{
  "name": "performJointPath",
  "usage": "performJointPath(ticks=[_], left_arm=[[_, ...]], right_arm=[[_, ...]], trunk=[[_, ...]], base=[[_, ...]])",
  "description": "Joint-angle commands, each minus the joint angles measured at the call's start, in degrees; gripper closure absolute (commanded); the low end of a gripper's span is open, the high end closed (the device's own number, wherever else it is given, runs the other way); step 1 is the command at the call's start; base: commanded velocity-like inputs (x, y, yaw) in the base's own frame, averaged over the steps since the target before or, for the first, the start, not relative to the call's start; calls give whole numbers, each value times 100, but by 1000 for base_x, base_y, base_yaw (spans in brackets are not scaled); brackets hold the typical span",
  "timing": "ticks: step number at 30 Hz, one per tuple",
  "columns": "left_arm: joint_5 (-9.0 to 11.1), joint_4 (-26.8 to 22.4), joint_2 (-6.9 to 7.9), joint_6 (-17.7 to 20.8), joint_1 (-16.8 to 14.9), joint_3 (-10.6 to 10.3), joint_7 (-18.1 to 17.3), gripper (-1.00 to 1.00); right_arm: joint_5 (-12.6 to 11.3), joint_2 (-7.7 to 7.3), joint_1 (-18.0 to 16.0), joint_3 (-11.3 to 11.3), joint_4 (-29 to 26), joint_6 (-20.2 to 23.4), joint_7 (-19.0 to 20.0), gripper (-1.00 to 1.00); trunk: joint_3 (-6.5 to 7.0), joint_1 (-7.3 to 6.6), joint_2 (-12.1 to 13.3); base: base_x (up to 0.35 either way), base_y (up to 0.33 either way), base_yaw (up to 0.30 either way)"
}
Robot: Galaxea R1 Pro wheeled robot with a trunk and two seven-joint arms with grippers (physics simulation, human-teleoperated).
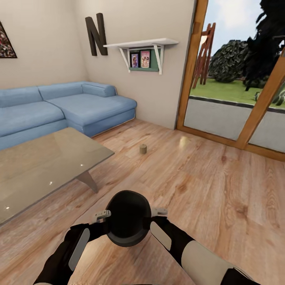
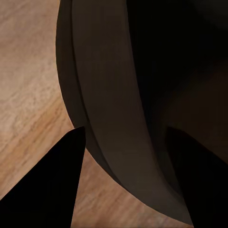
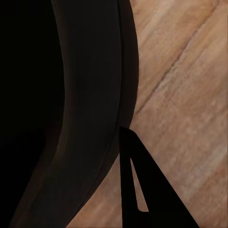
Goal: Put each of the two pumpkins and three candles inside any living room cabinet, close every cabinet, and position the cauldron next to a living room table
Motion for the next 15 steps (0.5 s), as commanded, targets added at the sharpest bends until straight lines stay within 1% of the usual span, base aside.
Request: performJointPath(ticks=[1,5,15], left_arm=[[3,7,9,1,3,7,8,100],[1,7,9,2,3,6,8,100],[3,7,9,2,3,5,8,100]], right_arm=[[24,0,-8,8,-107,-245,515,100],[24,0,-8,8,-110,-246,515,100],[24,0,-8,8,-109,-249,514,100]], trunk=[[0,-1,-1],[0,-1,-1],[0,-1,-1]], base=[[0,-184,287],[0,-247,287],[0,-290,287]])
